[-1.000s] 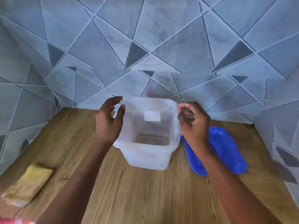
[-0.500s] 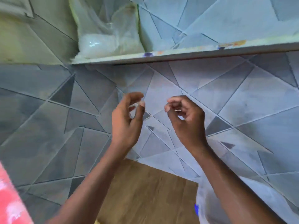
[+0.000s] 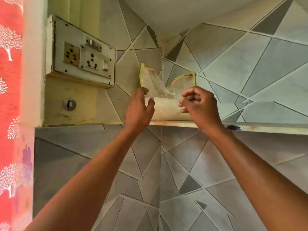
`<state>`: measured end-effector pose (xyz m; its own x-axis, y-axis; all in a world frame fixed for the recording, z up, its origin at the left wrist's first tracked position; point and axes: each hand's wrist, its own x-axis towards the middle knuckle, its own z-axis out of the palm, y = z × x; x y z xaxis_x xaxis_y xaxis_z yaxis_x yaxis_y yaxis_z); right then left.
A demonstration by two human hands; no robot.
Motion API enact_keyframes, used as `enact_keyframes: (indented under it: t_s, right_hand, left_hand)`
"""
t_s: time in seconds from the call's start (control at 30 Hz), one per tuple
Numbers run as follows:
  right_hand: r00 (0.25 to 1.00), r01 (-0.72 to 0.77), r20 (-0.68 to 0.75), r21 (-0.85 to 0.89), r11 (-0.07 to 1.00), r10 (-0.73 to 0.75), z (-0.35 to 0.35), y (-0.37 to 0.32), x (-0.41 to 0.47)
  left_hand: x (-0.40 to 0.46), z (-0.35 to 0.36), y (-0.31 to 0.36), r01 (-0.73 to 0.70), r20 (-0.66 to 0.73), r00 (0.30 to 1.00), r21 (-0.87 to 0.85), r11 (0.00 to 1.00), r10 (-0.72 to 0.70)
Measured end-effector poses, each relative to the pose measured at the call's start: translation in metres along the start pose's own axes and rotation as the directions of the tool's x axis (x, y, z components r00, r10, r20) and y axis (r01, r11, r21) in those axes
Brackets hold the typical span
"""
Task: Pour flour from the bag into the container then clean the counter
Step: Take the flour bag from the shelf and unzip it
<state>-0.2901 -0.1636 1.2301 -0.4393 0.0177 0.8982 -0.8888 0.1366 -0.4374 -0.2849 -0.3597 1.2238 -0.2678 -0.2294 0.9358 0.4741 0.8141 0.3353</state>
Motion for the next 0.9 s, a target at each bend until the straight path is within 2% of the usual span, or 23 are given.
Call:
enact_keyframes:
  t_s: [0.13,0.23,0.3,0.4,0.5,0.57,0.63,0.73,0.83,0.9]
  right_hand:
    - [0.984,-0.160,0.050,-0.168,0.973,0.171,0.020,0.019,0.069]
    - [0.980,-0.180,0.031,-0.288,0.940,0.197,0.029,0.026,0.111]
    - [0.986,-0.156,0.005,-0.343,0.926,0.168,0.032,0.030,0.132]
    - [0.988,-0.136,0.004,-0.432,0.891,0.153,0.039,0.038,0.153]
    - [0.988,-0.125,0.007,-0.520,0.845,0.151,0.041,0.048,0.169]
    - [0.985,-0.163,-0.039,-0.552,0.818,0.170,0.038,0.053,0.175]
    - [0.977,-0.213,-0.129,-0.540,0.814,0.170,0.037,0.060,0.179]
    - [0.943,-0.319,-0.249,-0.495,0.808,0.221,0.042,0.070,0.183]
    - [0.892,-0.416,-0.344,-0.374,0.829,0.292,0.042,0.067,0.188]
    - [0.850,-0.424,-0.440,-0.245,0.872,0.290,0.035,0.065,0.194]
  left_hand:
    - [0.066,0.024,-0.029,0.017,0.081,0.996,0.144,0.989,-0.029]
    - [0.124,0.047,-0.044,0.190,0.102,0.974,0.104,0.976,-0.200]
    - [0.157,0.062,-0.048,0.312,0.125,0.941,0.045,0.949,-0.315]
    - [0.189,0.079,-0.052,0.426,0.171,0.900,-0.146,0.893,-0.402]
    - [0.201,0.091,-0.061,0.446,0.044,0.892,-0.238,0.863,-0.449]
    - [0.195,0.097,-0.059,0.365,-0.117,0.910,-0.224,0.904,-0.397]
    - [0.181,0.099,-0.051,0.207,-0.281,0.923,-0.212,0.955,-0.263]
    - [0.159,0.091,-0.034,-0.040,-0.464,0.879,-0.297,0.954,-0.107]
    - [0.142,0.075,-0.012,-0.173,-0.529,0.846,-0.390,0.904,-0.067]
    - [0.134,0.066,-0.001,-0.241,-0.539,0.842,-0.424,0.873,-0.030]
